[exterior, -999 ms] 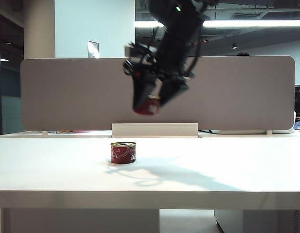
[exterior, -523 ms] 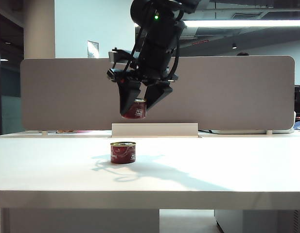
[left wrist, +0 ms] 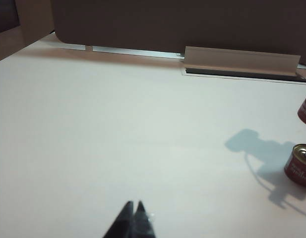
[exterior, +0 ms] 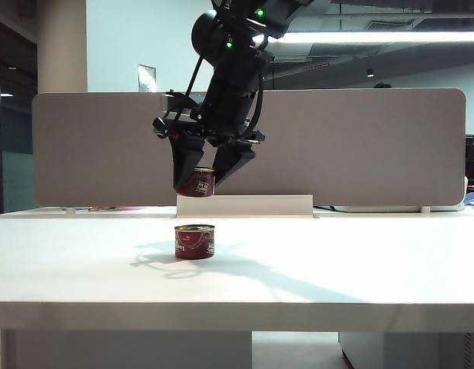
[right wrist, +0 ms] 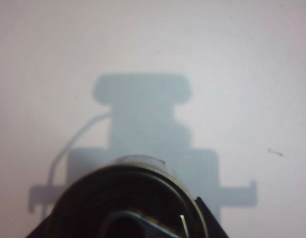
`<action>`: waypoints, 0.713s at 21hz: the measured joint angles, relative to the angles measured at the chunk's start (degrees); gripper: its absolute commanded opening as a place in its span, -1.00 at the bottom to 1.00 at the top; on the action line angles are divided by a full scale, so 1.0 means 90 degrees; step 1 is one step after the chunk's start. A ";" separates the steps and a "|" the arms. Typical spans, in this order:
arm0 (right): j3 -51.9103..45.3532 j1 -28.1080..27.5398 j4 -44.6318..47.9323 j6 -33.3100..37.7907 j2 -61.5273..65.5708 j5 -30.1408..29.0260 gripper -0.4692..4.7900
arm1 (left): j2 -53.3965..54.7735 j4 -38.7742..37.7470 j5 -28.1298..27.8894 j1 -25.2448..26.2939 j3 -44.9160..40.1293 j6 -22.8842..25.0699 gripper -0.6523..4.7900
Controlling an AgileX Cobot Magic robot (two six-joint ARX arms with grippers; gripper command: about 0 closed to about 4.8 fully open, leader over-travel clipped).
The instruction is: Stack a can of tomatoes on the right onto the can of tomatoes on the left.
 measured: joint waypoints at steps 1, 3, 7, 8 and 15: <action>0.0017 0.0000 -0.0007 0.0012 0.0022 -0.0017 -0.07 | 0.0000 0.0002 0.0000 0.0000 0.0000 0.0000 -0.78; 0.0022 0.0000 -0.0017 0.0019 0.0085 -0.0027 -0.07 | 0.0000 0.0000 0.0000 0.0000 0.0000 0.0000 -0.78; 0.0019 0.0000 -0.0342 0.0029 0.0289 -0.0080 -0.07 | 0.0000 0.0002 0.0000 0.0000 0.0000 0.0000 -0.78; 0.0019 0.0000 -0.0372 0.0032 0.0289 -0.0095 -0.07 | 0.0000 0.0000 0.0000 0.0000 0.0000 0.0000 -0.78; 0.0022 0.0000 -0.0374 0.0034 0.0357 -0.0194 -0.07 | 0.0000 0.0000 0.0000 0.0000 0.0000 0.0000 -0.78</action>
